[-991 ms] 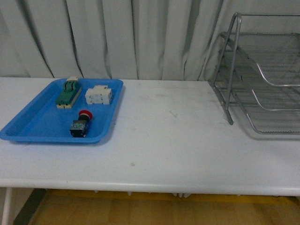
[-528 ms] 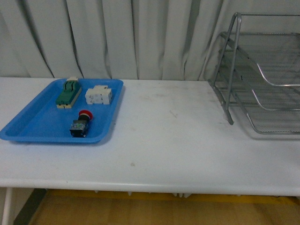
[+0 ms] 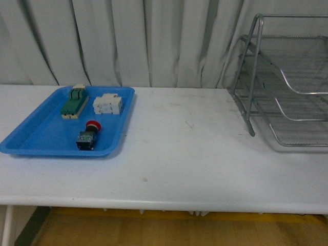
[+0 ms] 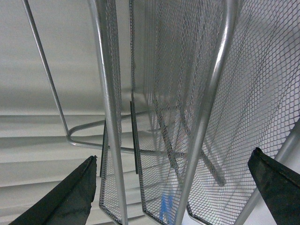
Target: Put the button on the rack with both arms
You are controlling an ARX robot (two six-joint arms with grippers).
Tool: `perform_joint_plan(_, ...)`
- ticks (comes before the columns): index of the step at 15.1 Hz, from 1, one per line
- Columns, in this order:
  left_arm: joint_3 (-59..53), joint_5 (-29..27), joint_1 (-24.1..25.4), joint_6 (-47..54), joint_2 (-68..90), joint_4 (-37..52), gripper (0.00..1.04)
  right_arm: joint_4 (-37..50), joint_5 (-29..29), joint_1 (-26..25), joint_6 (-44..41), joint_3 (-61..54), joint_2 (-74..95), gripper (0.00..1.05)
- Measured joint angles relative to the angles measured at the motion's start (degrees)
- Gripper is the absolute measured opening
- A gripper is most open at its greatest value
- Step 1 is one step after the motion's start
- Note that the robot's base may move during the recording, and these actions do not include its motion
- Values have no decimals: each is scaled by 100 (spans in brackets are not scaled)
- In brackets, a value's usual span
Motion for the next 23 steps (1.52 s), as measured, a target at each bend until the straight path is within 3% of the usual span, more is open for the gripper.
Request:
perform_joint_plan(7, 0, 0, 0, 0, 0, 0, 98, -7, 66, 367, -245, 417, 391, 98)
perform_joint_plan(19, 0, 0, 0, 0, 0, 0, 98, -490, 81, 411, -540, 975, 743, 98)
perform_joint_plan(20, 0, 0, 0, 0, 0, 0, 98, -588, 87, 413, -557, 1097, 780, 92)
perform_joint_plan(23, 0, 0, 0, 0, 0, 0, 98, -643, 101, 448, -562, 1353, 831, 62)
